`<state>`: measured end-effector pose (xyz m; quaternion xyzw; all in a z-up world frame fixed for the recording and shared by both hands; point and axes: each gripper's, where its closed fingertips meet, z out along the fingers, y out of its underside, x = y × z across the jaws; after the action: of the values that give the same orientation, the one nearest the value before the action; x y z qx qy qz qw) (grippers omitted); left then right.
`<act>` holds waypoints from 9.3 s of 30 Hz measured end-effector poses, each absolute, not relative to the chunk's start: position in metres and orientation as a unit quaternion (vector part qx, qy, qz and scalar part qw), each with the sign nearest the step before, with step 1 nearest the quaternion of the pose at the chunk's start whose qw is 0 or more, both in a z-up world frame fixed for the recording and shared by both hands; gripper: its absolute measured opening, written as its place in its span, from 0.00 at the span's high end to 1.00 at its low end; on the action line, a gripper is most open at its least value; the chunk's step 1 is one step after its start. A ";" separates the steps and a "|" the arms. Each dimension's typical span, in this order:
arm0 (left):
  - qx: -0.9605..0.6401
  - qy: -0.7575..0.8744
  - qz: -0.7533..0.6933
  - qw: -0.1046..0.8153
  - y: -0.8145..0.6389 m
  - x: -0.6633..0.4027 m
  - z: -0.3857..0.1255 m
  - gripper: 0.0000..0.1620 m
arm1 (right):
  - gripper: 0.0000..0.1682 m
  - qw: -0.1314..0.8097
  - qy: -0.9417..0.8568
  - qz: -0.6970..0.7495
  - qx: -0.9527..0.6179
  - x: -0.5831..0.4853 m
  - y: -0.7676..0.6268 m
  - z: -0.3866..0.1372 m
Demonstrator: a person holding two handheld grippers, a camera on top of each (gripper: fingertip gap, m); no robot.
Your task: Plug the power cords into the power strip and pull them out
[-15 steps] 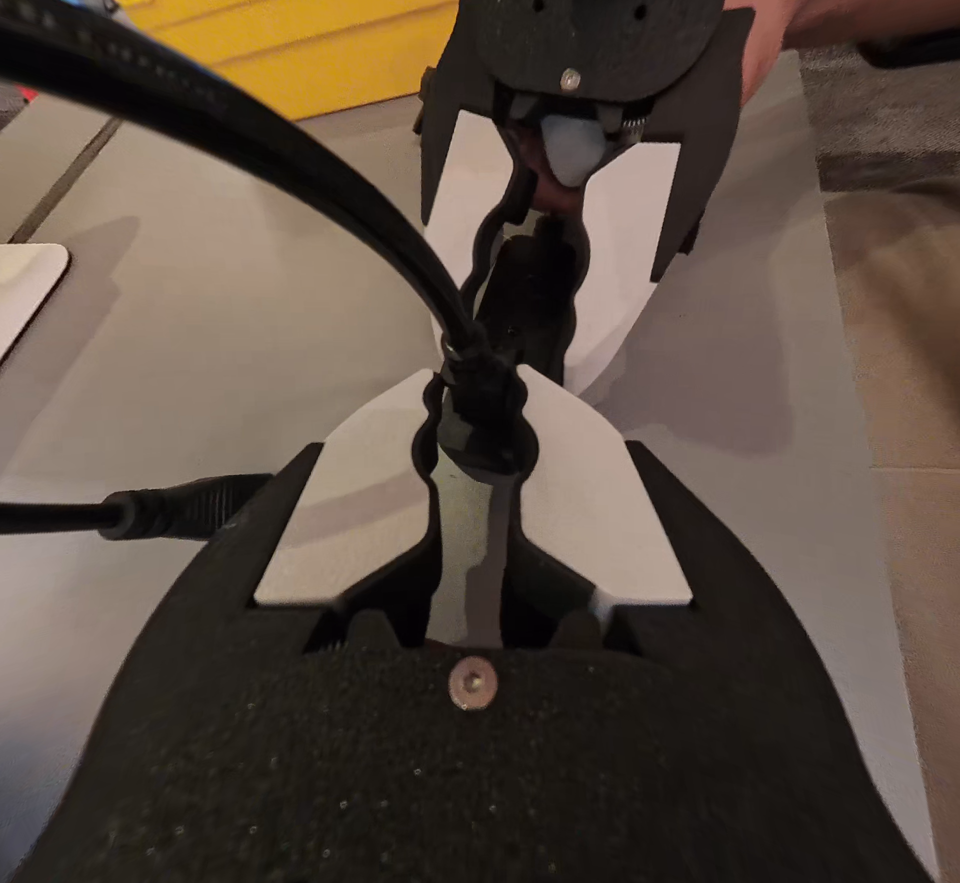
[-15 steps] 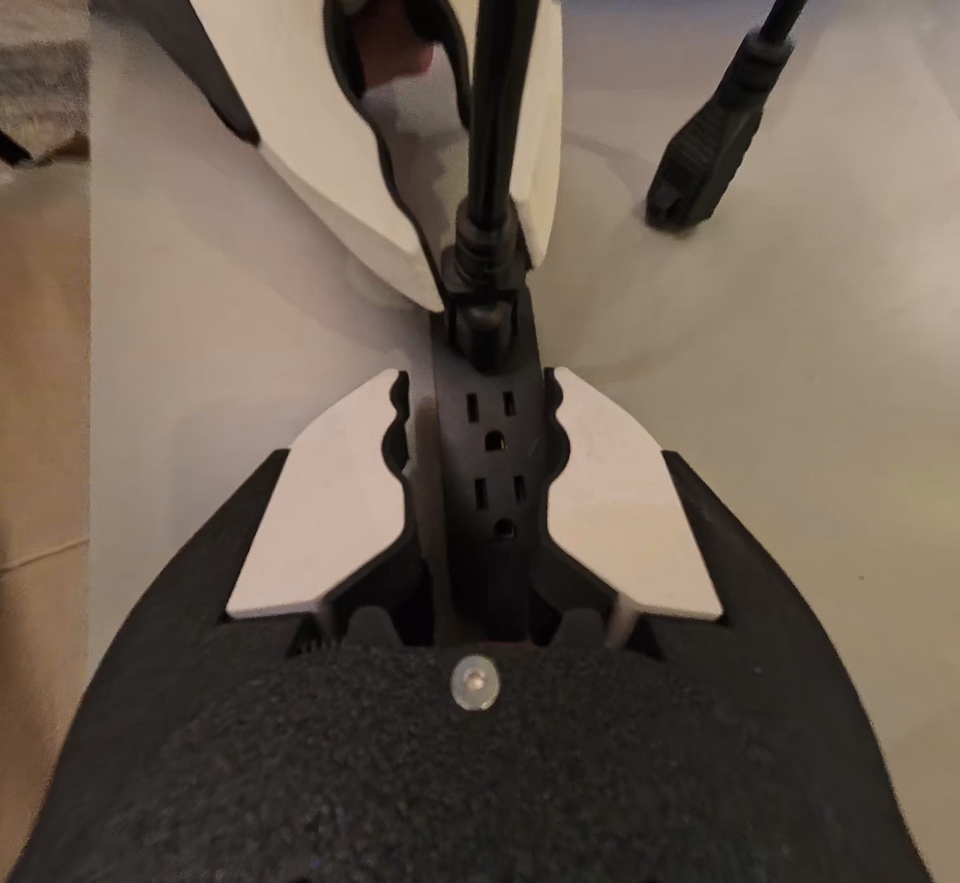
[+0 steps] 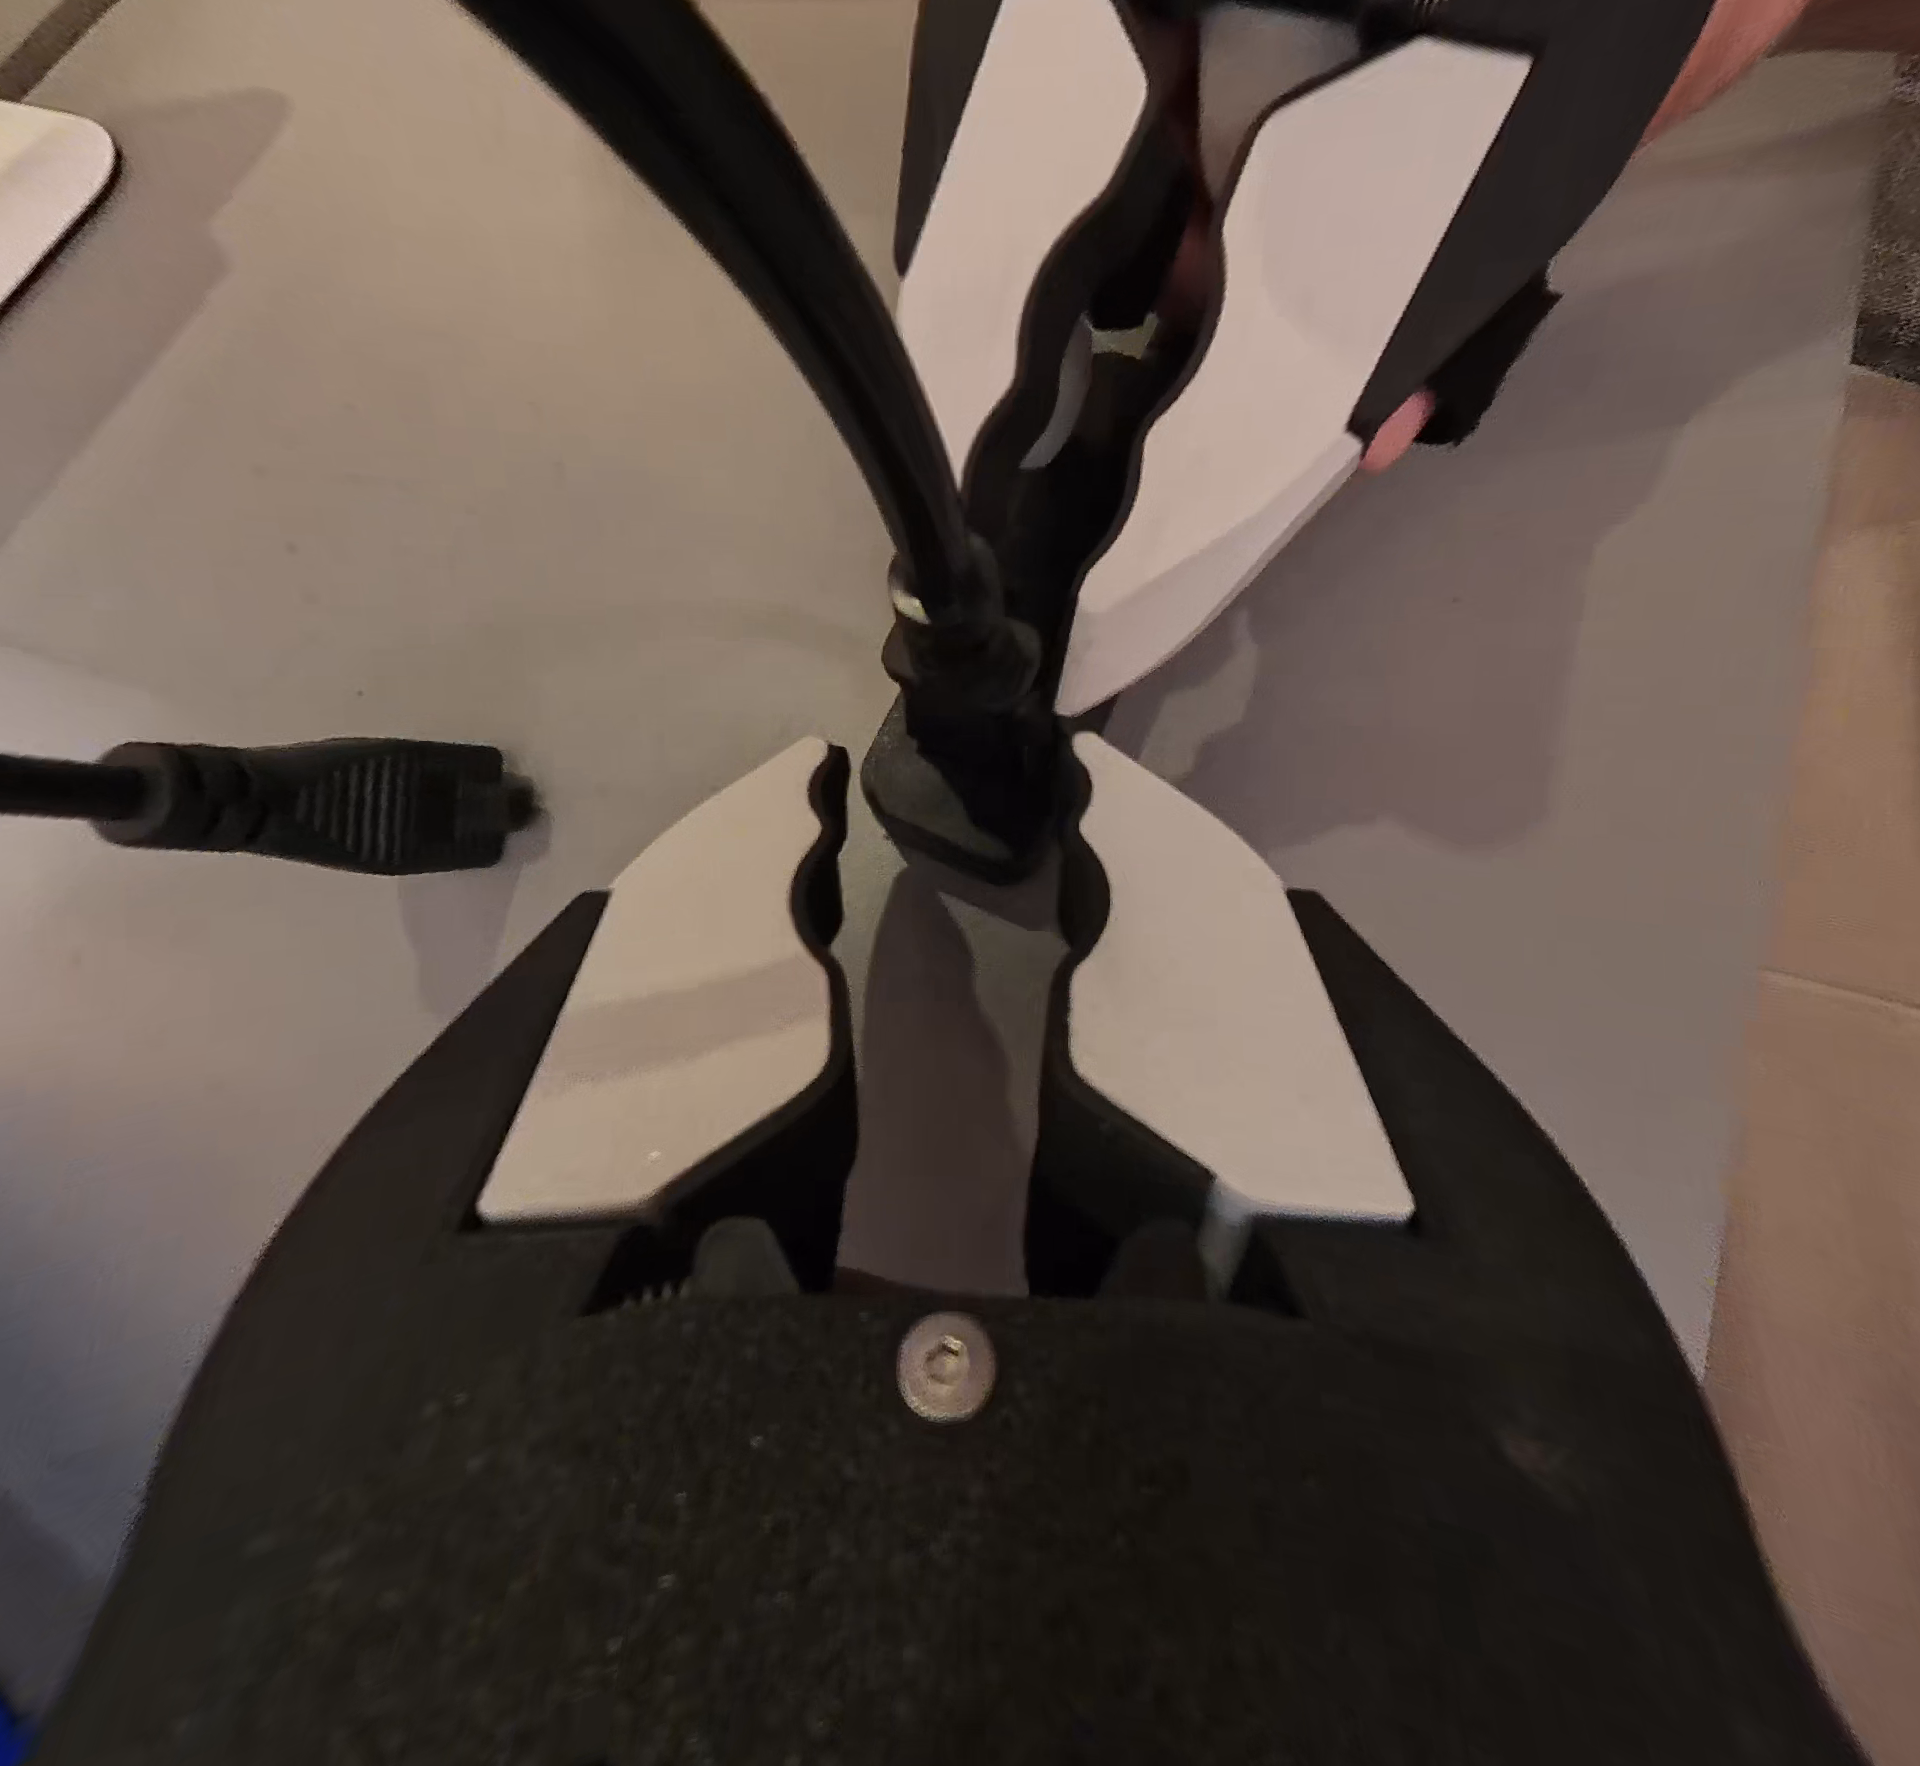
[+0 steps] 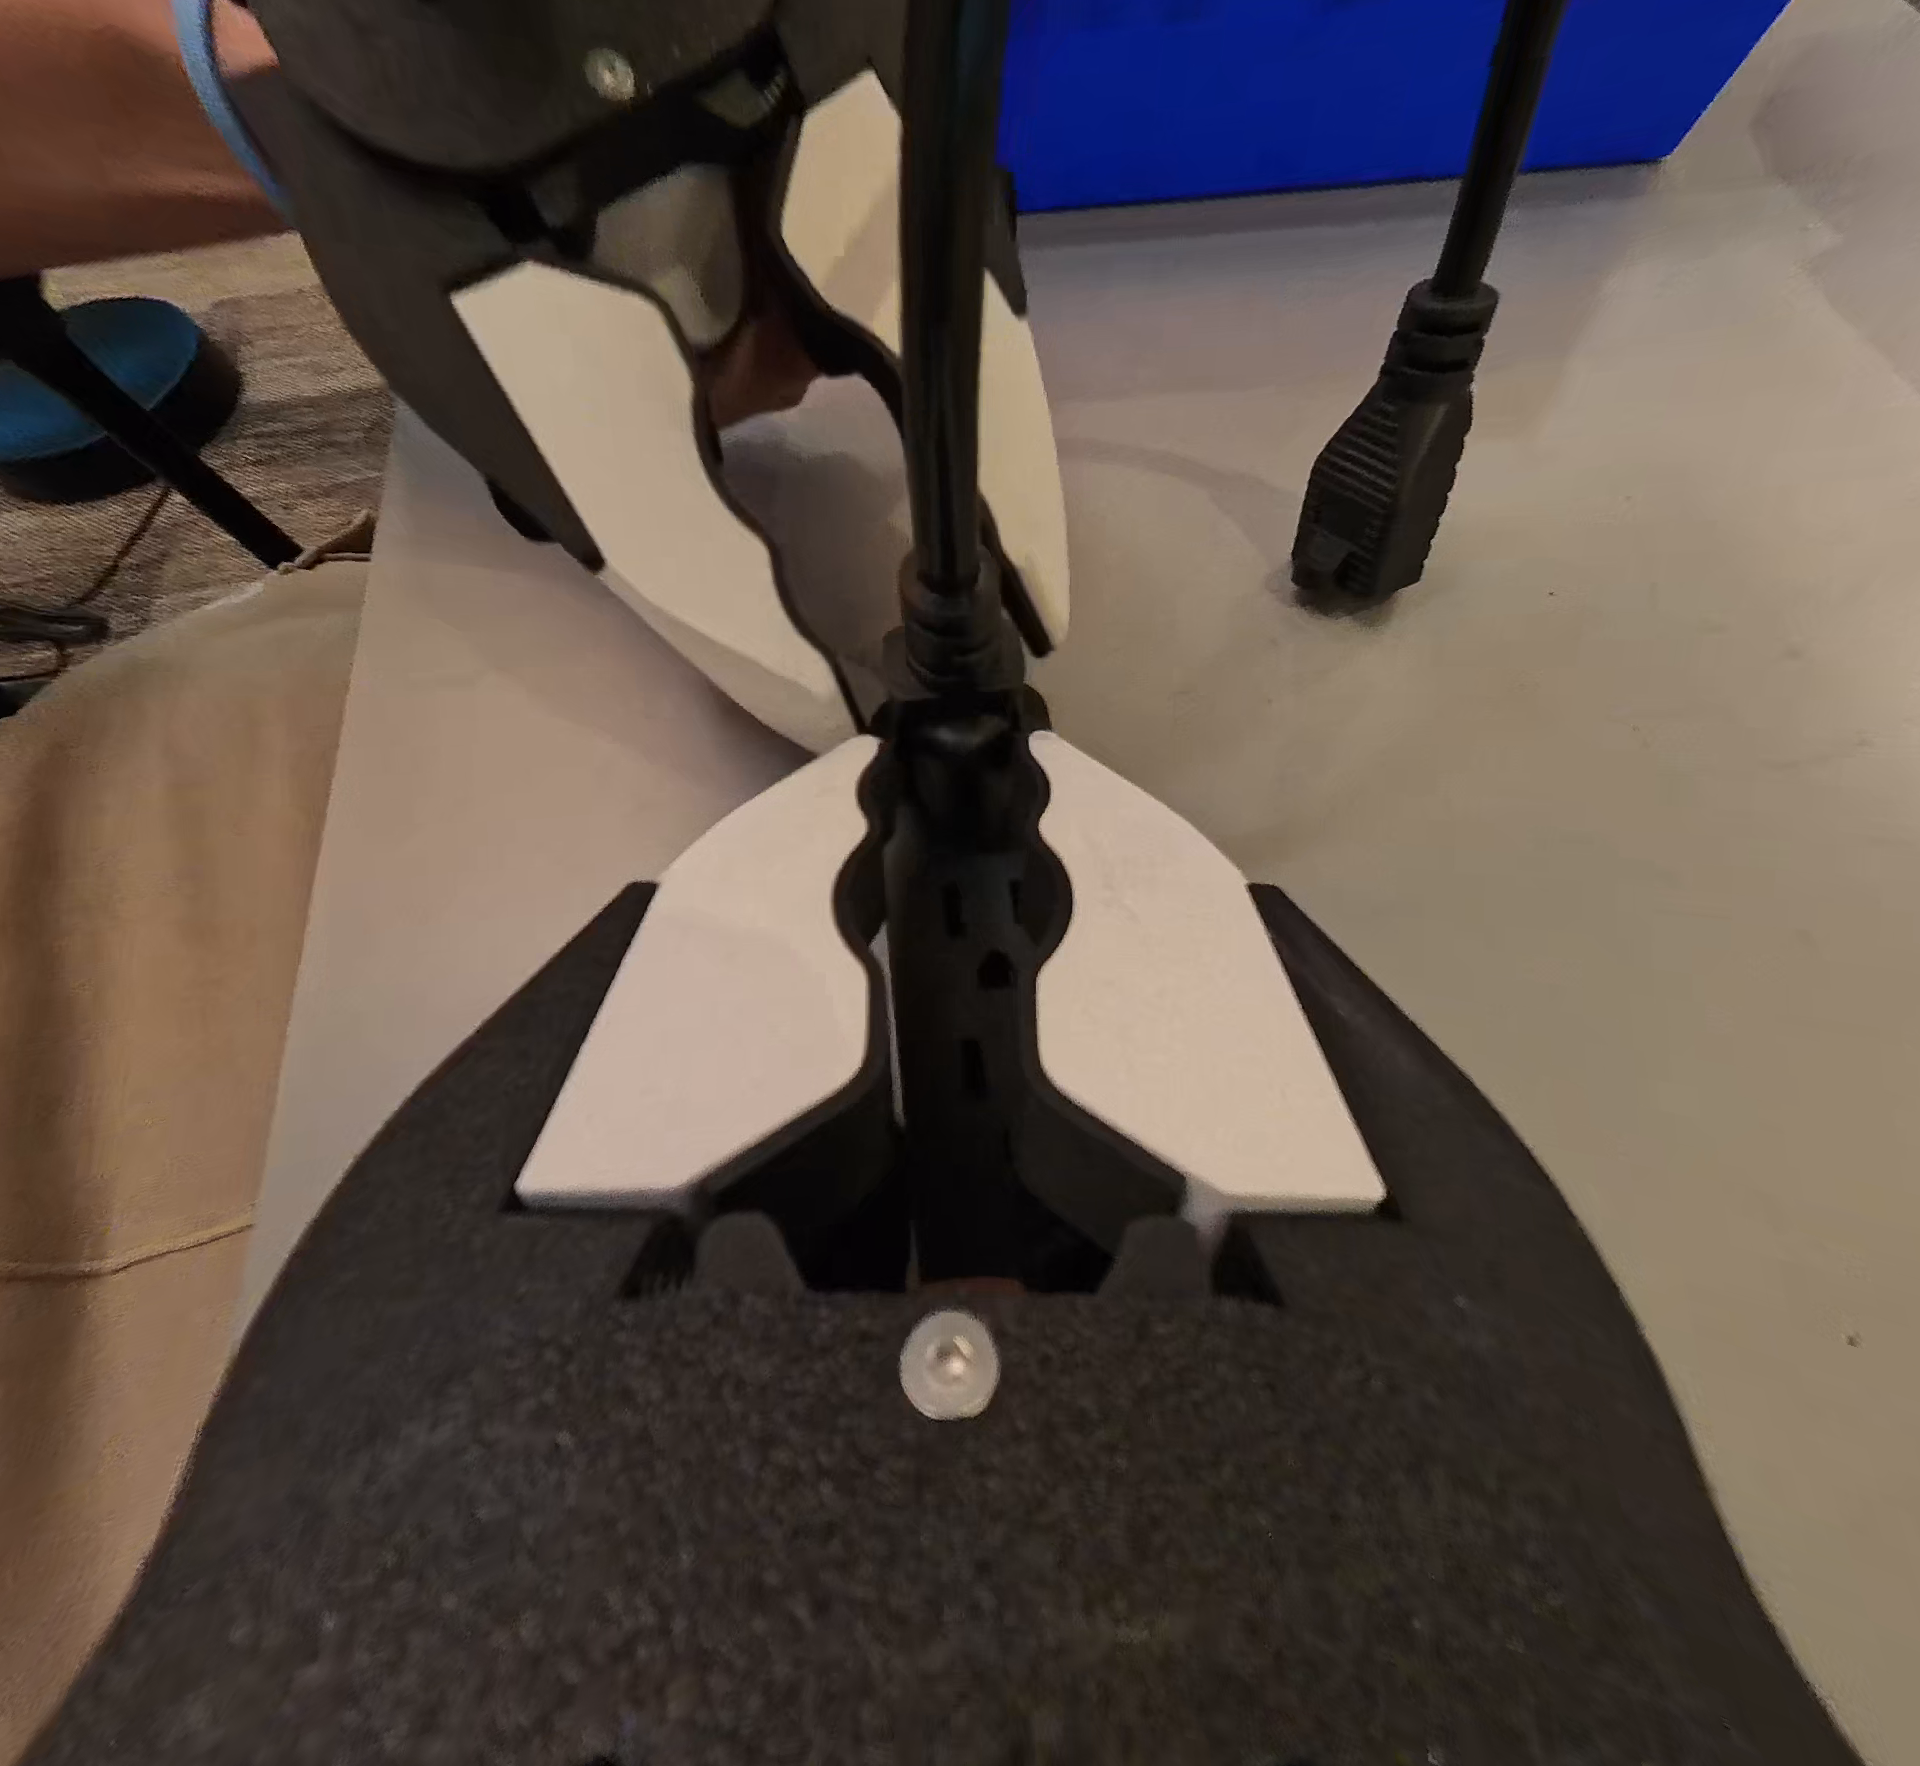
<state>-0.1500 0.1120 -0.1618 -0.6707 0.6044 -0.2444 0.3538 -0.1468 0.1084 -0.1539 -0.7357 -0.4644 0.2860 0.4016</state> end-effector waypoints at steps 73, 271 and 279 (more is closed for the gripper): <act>-0.660 0.641 -0.261 0.291 0.108 -0.132 -0.192 0.72 | 0.86 0.363 -0.489 0.281 -0.742 -0.138 0.112 -0.146; -0.666 0.627 -0.275 0.296 0.108 -0.143 -0.189 0.70 | 0.83 0.493 -0.559 0.010 -0.667 -0.154 0.110 -0.146; -0.660 0.642 -0.266 0.284 0.105 -0.143 -0.194 0.71 | 0.85 0.405 -0.474 0.245 -0.743 -0.151 0.111 -0.149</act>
<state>-0.1428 0.1048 -0.1938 -0.6604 0.6424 -0.2660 0.2836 -0.1508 0.1109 -0.1489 -0.7425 -0.4739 0.2448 0.4052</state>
